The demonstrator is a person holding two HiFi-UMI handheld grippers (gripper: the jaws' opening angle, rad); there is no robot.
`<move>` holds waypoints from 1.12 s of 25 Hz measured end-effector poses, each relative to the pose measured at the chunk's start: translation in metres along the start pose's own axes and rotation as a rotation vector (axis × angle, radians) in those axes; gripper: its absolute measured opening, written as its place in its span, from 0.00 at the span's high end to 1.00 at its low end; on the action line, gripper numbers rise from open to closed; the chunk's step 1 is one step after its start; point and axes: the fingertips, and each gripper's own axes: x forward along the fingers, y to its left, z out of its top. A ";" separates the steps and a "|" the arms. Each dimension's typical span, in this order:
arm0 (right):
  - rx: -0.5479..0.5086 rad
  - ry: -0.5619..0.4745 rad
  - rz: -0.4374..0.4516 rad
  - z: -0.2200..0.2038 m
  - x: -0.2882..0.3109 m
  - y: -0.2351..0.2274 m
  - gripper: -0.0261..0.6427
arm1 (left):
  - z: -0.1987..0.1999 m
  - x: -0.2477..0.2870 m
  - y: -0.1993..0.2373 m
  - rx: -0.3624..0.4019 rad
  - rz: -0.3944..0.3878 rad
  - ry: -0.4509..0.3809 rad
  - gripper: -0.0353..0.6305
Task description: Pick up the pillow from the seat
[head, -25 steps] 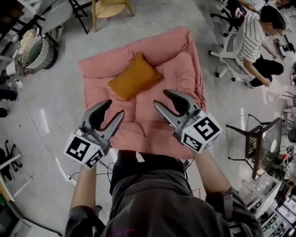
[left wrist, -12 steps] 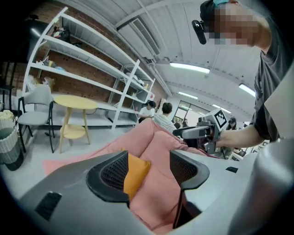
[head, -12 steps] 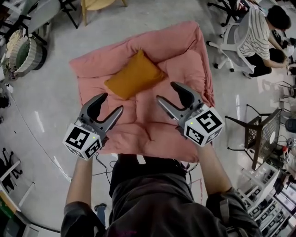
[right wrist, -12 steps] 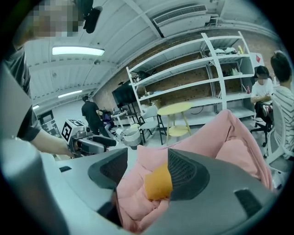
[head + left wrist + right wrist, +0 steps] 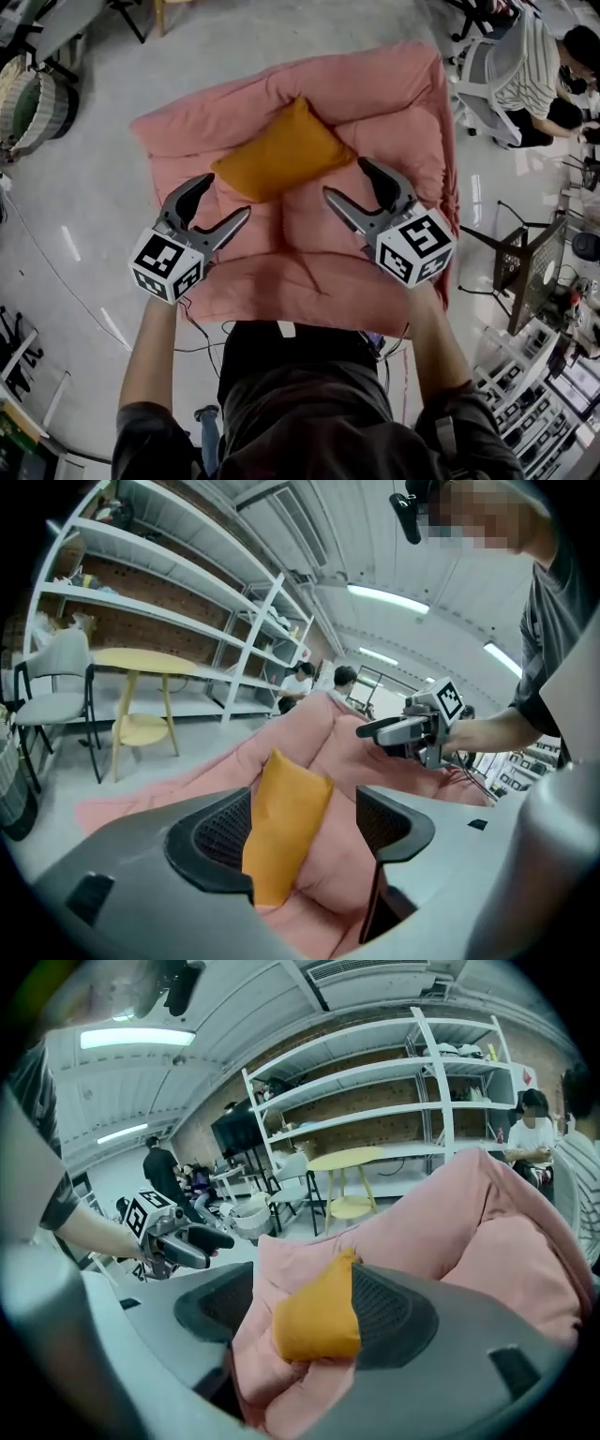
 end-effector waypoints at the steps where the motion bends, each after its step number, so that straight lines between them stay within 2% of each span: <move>1: -0.006 0.009 -0.007 -0.002 0.006 -0.002 0.55 | -0.005 0.003 0.007 0.004 -0.007 0.011 0.43; 5: -0.012 0.047 -0.036 -0.012 0.034 -0.016 0.54 | -0.030 0.018 0.038 -0.006 -0.032 0.053 0.41; 10: -0.037 0.108 -0.066 -0.027 0.062 -0.036 0.53 | -0.081 0.038 0.073 -0.084 -0.041 0.104 0.39; 15: -0.057 0.174 -0.059 -0.042 0.088 -0.051 0.53 | -0.131 0.056 0.098 -0.139 -0.048 0.163 0.38; 19: -0.084 0.222 -0.035 -0.051 0.105 -0.062 0.52 | -0.167 0.074 0.111 -0.232 -0.048 0.183 0.37; 28: -0.127 0.315 0.029 -0.066 0.143 -0.072 0.51 | -0.243 0.104 0.134 -0.499 -0.039 0.189 0.34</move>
